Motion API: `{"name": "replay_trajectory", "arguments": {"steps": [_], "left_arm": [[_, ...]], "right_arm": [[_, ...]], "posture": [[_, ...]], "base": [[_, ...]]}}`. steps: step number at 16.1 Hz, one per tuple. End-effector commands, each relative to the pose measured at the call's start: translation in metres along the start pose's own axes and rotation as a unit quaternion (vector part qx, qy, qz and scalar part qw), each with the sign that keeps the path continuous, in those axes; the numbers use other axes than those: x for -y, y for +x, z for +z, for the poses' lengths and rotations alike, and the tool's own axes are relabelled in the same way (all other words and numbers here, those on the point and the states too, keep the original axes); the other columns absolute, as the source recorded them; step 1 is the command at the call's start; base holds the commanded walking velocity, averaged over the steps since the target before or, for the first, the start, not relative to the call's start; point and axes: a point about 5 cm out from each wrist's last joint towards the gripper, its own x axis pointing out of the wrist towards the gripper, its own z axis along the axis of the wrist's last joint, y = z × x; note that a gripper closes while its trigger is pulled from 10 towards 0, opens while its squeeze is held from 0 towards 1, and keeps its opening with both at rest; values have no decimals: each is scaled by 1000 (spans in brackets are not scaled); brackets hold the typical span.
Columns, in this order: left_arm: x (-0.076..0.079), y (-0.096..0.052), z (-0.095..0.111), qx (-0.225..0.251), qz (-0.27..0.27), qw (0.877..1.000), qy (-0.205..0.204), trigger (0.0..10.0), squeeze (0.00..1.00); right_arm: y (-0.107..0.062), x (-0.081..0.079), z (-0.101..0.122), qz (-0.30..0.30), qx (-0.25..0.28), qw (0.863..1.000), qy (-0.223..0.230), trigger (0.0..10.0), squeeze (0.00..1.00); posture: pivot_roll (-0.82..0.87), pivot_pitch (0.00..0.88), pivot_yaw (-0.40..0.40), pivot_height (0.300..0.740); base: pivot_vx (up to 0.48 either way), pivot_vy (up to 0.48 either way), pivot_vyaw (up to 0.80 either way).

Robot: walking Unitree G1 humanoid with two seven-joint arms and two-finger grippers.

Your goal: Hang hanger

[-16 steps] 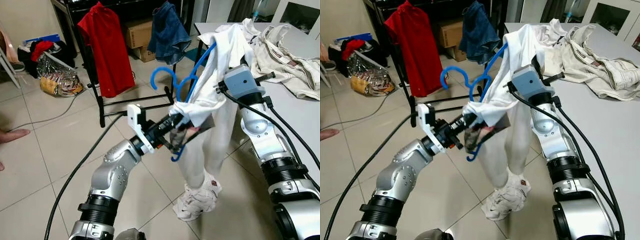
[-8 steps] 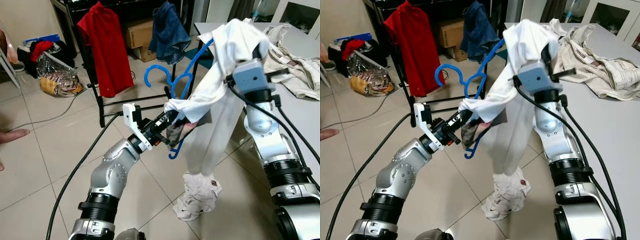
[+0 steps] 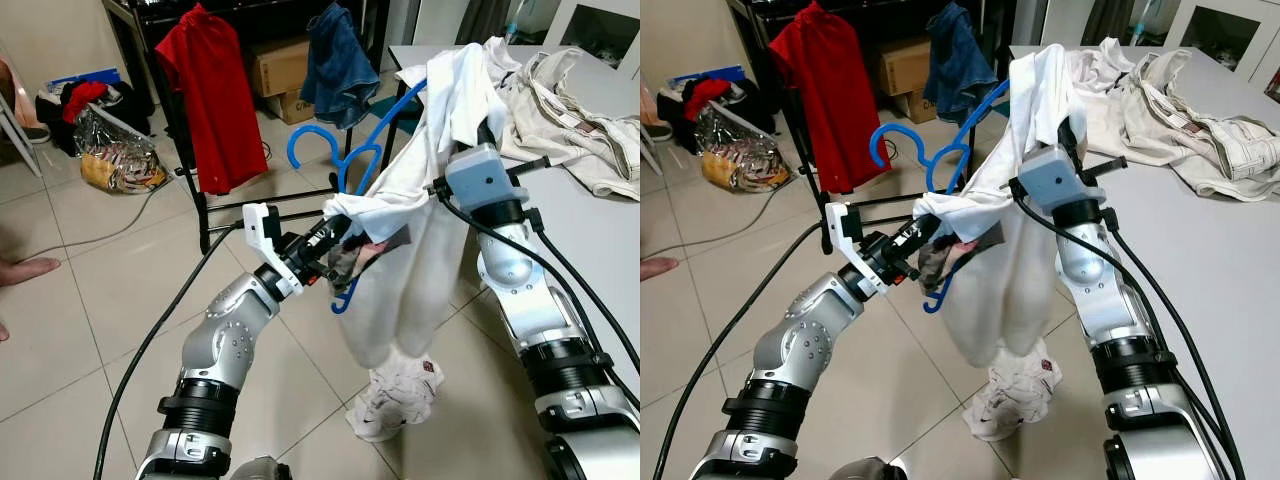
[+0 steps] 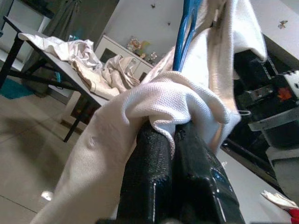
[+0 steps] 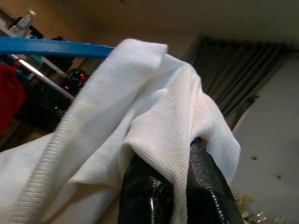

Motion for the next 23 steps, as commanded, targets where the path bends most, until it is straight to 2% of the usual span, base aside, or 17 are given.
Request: {"name": "replay_trajectory", "arguments": {"steps": [1, 4, 7, 8, 9, 10, 11, 12, 13, 14, 16, 17, 20, 21, 22, 23], "left_arm": [[2, 5, 12, 22, -5, 1000, 9, 10000, 0], [1, 4, 11, 22, -3, 1000, 12, 10000, 0], [6, 7, 13, 15, -22, 998, 49, 10000, 0], [7, 8, 14, 16, -25, 998, 50, 10000, 0], [8, 9, 16, 18, -28, 998, 51, 10000, 0], [9, 9, 16, 18, -29, 998, 53, 10000, 0], [10, 8, 12, 14, -33, 998, 57, 10000, 0], [11, 8, 11, 12, -35, 998, 58, 10000, 0], [12, 7, 8, 9, -36, 997, 61, 10000, 0], [13, 6, 7, 6, -38, 997, 64, 10000, 0], [13, 5, 5, 4, -39, 997, 67, 10000, 0], [13, 4, 5, 2, -39, 997, 70, 10000, 0], [14, 5, 5, 0, -44, 995, 87, 10000, 0], [14, 6, 6, 0, -45, 995, 94, 10000, 0], [16, 7, 6, 1, -48, 994, 98, 10000, 0], [17, 8, 6, 1, -49, 994, 100, 10000, 0]], "right_arm": [[0, 3, 8, -10, 26, 1000, -4, 10000, 0], [-1, 7, 14, -21, 48, 999, -13, 10000, 0], [-5, 4, 21, -13, 68, 998, -3, 10000, 0], [-5, 3, 19, -10, 62, 998, -2, 10000, 0], [-4, -1, 11, 0, 29, 999, 16, 10000, 0], [-4, -3, 9, 9, 20, 999, 35, 10000, 43], [-3, -9, 8, 27, 4, 998, 53, 10000, 482], [-2, -12, 6, 34, -7, 998, 60, 10000, 392], [-1, -15, 2, 38, -27, 996, 74, 10000, 122], [-1, -17, 0, 42, -37, 994, 94, 10000, 0], [0, -16, 1, 42, -37, 993, 107, 10000, 0], [1, -15, 0, 39, -40, 992, 115, 10000, 1000], [4, -14, 0, 36, -45, 992, 111, 10000, 980], [5, -13, -1, 34, -47, 992, 112, 10000, 608], [6, -12, -2, 33, -49, 992, 112, 10000, 0], [6, -12, -2, 32, -50, 992, 112, 10000, 0]], "posture": [[9, 0, 40, 723], [9, 0, 40, 723], [7, 0, 39, 723], [7, 0, 39, 723], [7, 0, 39, 723], [6, 0, 40, 723], [6, 0, 39, 723], [10, 0, 39, 723], [10, 0, 39, 723], [15, 0, 36, 723], [16, 0, 36, 723], [18, 0, 35, 723], [14, 0, 36, 723], [14, 0, 36, 723], [12, 0, 36, 723], [12, 0, 35, 723]], "base": [[0, 0, 0], [0, 0, 0], [0, 0, 0], [0, 0, 0], [0, 0, 0], [0, 0, 0], [0, 0, 0], [0, 0, 0], [0, 0, 0], [0, 0, 0], [0, 0, 0], [0, 0, 0], [0, 0, 0], [0, 0, 0], [0, 0, 0], [0, 0, 0]]}}
